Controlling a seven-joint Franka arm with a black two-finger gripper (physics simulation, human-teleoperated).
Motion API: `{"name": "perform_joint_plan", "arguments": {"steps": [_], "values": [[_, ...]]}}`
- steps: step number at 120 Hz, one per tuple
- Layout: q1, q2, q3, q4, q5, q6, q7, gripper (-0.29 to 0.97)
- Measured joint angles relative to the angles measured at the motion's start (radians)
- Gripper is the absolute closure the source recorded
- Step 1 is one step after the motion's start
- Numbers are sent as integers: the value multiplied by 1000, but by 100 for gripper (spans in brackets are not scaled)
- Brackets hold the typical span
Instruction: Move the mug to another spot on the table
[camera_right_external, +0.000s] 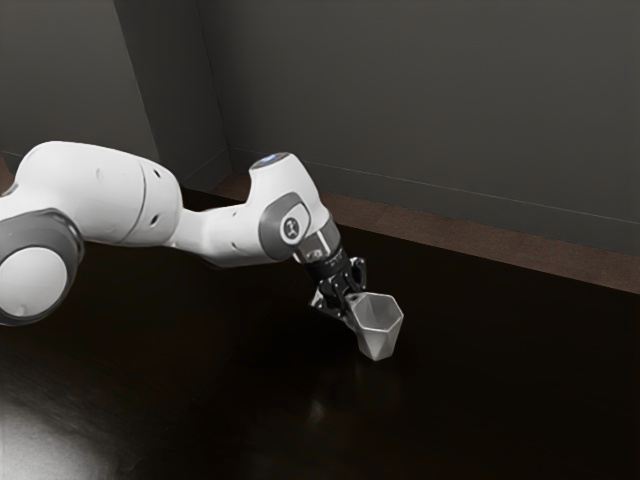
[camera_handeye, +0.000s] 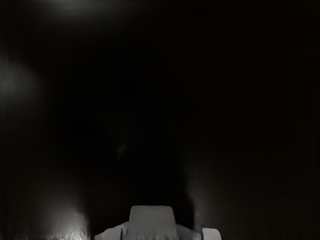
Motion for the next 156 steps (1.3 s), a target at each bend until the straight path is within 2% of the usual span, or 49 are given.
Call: {"name": "perform_joint_plan", "arguments": {"steps": [12,24,55,71,86,112,156], "values": [[0,-11,0,-11,-8,0,-1,61],[7,-64,4,-61,-50,0,-1,62],[112,-255,12,-329,-224,34,41,66],[180,-316,14,-429,-317,49,85,67],[209,-356,41,-491,-372,58,129,65],[255,-407,87,-547,-402,65,208,63],[313,-411,98,-562,-408,63,313,62]]}}
